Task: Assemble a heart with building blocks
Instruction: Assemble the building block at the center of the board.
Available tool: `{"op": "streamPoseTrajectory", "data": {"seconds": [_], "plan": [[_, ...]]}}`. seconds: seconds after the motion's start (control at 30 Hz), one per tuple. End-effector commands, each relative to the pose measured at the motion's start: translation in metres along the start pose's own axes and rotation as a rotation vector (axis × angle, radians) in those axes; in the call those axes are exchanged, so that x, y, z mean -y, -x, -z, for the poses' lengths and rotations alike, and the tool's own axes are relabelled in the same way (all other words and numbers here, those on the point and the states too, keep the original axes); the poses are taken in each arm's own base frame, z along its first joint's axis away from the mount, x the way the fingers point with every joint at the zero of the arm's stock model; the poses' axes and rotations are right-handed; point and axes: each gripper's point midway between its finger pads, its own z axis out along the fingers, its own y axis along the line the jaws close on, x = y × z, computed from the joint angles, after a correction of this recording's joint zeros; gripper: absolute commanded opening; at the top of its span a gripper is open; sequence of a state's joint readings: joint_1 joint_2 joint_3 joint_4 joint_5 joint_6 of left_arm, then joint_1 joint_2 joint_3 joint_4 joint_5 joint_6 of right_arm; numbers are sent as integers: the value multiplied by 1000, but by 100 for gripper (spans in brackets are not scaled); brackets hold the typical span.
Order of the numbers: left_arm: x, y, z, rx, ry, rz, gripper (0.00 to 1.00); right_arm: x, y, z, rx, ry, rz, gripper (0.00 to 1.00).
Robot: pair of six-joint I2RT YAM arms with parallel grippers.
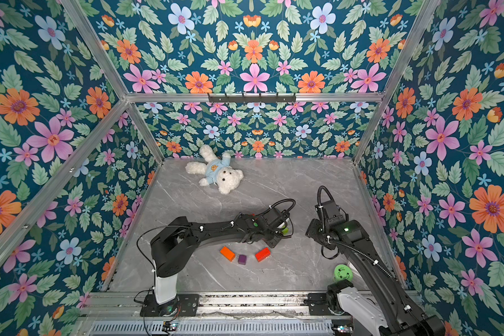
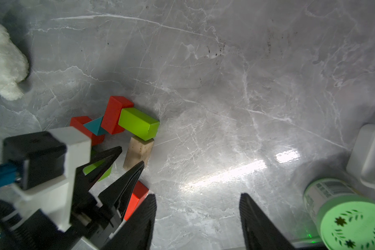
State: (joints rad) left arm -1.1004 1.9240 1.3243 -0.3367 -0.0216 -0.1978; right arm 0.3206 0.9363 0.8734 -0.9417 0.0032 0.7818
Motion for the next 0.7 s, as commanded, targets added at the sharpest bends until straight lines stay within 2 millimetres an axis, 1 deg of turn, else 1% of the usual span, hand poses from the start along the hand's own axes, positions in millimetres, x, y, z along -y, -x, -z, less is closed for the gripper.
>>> {"op": "streamPoseTrajectory", "data": {"seconds": [0.0,0.1,0.13,0.2,0.27,0.33,0.47,0.67], "plan": [[0,13,17,52,-8,47,59,2,-2,-1,-4,-8,0,65],[1,14,33,70,-41,117,64,3,-2,-1,-5,-11,2,65],[2,12,35,67,-69,150,66,4,-2,0,-3,-11,2,66],[11,4,36,35,-150,220,68,4,-3,0,-2,-11,1,67],[21,-3,33,3,-232,301,68,4,-3,-2,-4,-10,2,68],[27,-10,29,-24,-280,361,68,2,-3,-3,-7,-4,2,68],[27,-17,24,-48,-293,414,68,1,-2,-2,-4,1,-1,68],[31,-27,13,-98,-309,431,66,3,-2,1,-1,-5,7,69]]}}
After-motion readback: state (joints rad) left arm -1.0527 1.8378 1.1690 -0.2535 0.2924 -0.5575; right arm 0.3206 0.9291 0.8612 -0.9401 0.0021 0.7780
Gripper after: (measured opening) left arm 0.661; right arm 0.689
